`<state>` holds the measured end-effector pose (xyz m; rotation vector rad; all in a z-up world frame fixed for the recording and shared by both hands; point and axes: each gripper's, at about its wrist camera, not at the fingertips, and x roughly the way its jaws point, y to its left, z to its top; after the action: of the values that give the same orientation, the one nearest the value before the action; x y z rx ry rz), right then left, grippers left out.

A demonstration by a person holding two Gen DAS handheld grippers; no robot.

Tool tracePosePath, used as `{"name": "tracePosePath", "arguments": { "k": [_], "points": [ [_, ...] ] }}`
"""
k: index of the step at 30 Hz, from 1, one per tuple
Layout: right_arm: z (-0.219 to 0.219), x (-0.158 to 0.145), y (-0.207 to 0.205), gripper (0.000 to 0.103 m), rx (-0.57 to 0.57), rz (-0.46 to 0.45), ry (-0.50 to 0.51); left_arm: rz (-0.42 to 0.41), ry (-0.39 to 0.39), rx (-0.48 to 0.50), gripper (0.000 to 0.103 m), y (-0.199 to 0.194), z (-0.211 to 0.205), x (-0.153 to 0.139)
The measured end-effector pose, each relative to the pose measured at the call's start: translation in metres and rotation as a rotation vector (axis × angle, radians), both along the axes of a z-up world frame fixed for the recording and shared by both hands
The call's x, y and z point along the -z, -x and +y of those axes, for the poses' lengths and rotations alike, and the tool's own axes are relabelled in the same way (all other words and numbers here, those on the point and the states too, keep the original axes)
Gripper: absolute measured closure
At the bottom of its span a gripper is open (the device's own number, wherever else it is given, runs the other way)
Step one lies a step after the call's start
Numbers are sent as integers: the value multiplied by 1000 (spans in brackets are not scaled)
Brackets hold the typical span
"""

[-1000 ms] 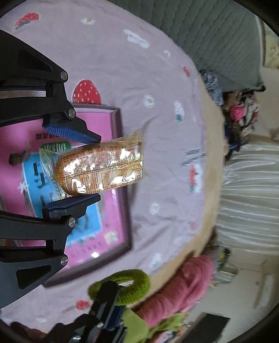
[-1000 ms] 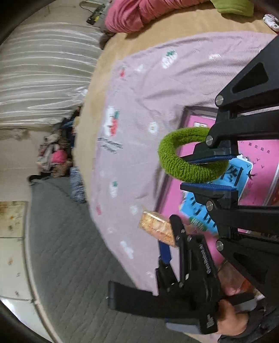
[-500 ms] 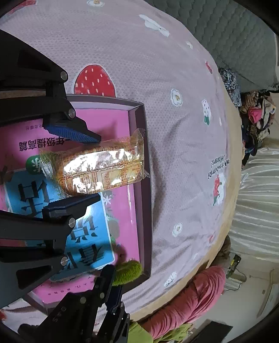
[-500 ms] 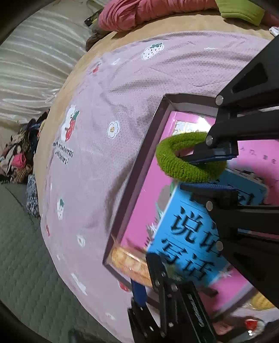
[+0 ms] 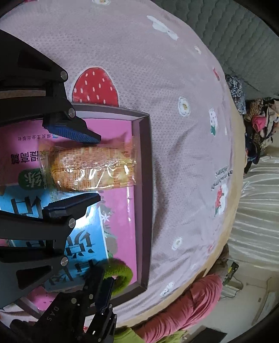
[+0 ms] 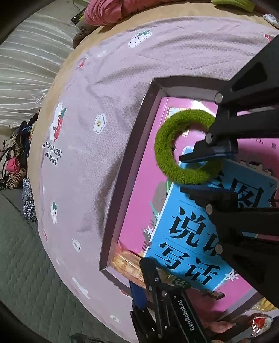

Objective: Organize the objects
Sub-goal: 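Open the left gripper onto the book while the right gripper drops the ring beside it, then withdraw both grippers from the tray back toward the remaining snacks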

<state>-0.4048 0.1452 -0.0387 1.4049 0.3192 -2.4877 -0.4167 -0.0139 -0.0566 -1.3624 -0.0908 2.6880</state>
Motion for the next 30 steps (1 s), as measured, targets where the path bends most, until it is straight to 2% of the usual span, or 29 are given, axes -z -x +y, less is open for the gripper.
{"name": "tracePosePath", "arguments": {
  "k": [3, 5, 8, 10, 14, 19, 21, 22, 26, 30],
  "points": [
    [2, -7, -3, 69, -1, 15, 5, 13, -12, -4, 39, -2, -3, -4],
    [6, -12, -5, 61, 6, 24, 11, 18, -15, -5, 37, -3, -4, -6],
    [10, -16, -8, 59, 6, 13, 15, 41, -38, -14, 35, -6, -10, -14],
    [13, -21, -10, 58, 11, 17, 11, 54, -63, -14, 24, -10, -15, -21],
    [21, -27, -18, 48, 22, 4, 32, 66, -73, -28, 24, -19, -19, -35],
    [24, -46, -39, 42, 25, 8, 53, 99, -68, -23, 23, -39, -18, -53],
    [25, -57, -51, 40, 26, 27, 82, 106, -53, -19, 18, -49, -16, -59],
    [26, -66, -61, 36, 28, 35, 112, 102, -58, -12, 13, -56, -15, -61],
    [29, -95, -102, 21, 22, 80, 223, 102, -85, -8, 13, -84, -16, -67],
    [27, -121, -149, 17, -4, 136, 259, 121, -77, -23, 12, -118, -15, -73]
  ]
}}
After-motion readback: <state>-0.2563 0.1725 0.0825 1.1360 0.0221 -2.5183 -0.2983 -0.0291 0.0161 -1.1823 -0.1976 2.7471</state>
